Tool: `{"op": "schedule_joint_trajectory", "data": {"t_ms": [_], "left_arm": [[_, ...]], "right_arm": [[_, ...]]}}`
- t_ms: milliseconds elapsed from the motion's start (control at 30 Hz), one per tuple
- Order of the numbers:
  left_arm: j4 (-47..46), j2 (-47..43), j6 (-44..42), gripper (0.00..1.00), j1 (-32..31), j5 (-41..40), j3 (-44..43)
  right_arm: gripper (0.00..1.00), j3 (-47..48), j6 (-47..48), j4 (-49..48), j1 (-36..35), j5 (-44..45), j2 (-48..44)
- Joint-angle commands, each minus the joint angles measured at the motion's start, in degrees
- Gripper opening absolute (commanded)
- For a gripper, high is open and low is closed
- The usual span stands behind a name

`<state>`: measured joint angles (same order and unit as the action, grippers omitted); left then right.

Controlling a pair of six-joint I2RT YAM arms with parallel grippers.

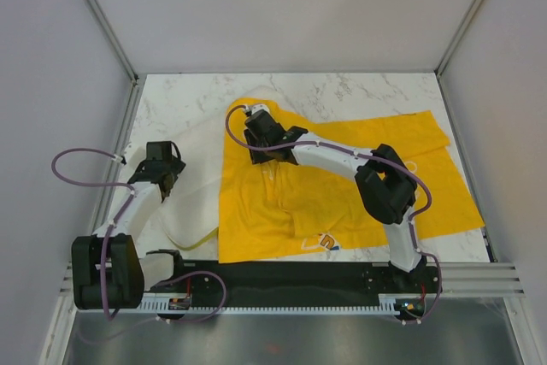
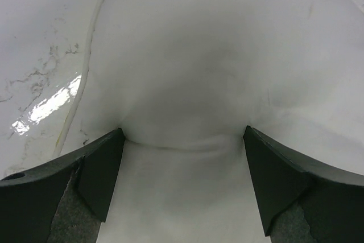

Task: Put the pillow into the pillowcase

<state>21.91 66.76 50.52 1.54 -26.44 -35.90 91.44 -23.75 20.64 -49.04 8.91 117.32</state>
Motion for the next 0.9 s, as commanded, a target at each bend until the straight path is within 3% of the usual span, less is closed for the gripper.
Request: {"op": "schedule_joint_trajectory", "data": {"t_ms": [0, 33, 133, 167, 233, 433, 767, 800, 833, 867], "left_arm": [[-4.59, 1.97, 3.01, 0.93, 0.3, -0.98, 2.41], [-5.29, 2.14, 2.66, 0.84, 0.3, -1.33, 2.67], [-7.49, 0.66, 1.16, 0.45, 0.39, -2.39, 3.38], [-7.58, -0.05, 1.16, 0.03, 0.48, -3.09, 3.38], [-7.67, -2.68, -0.24, 0.02, 0.39, -4.15, 2.42], [-6.53, -9.88, -6.83, 0.02, 0.48, -10.11, -4.25], [-6.53, -15.96, -6.84, 0.02, 0.3, -10.13, -24.09], [-4.09, -15.87, -8.15, 0.02, 0.3, -13.87, -26.3], [-0.94, -15.53, -17.21, 0.02, 0.3, -14.08, -28.41], [-0.73, -15.0, -20.61, 0.02, 0.39, -14.43, -32.53]], "right_arm": [[0.35, 3.48, -0.42, -1.31, -0.36, 1.64, -0.16], [0.23, 3.22, -0.6, -1.39, -0.36, 1.81, -0.42], [0.05, 2.43, -0.95, -1.92, -0.18, 3.04, -2.0], [0.04, 2.17, -1.3, -2.18, -0.1, 3.22, -3.14], [0.0, 0.68, -2.18, -2.89, 0.69, 4.01, -5.33], [0.0, -8.9, -7.45, -8.77, 6.22, 3.66, -12.53], [0.0, -14.97, -8.68, -10.45, 10.45, 1.47, -14.05], [0.0, -14.89, -8.77, -10.54, 10.45, 1.12, -13.96], [0.0, -14.8, -8.86, -10.71, 10.45, 0.68, -13.44], [0.0, -14.54, -9.03, -10.97, 10.54, -0.02, -13.26]]}}
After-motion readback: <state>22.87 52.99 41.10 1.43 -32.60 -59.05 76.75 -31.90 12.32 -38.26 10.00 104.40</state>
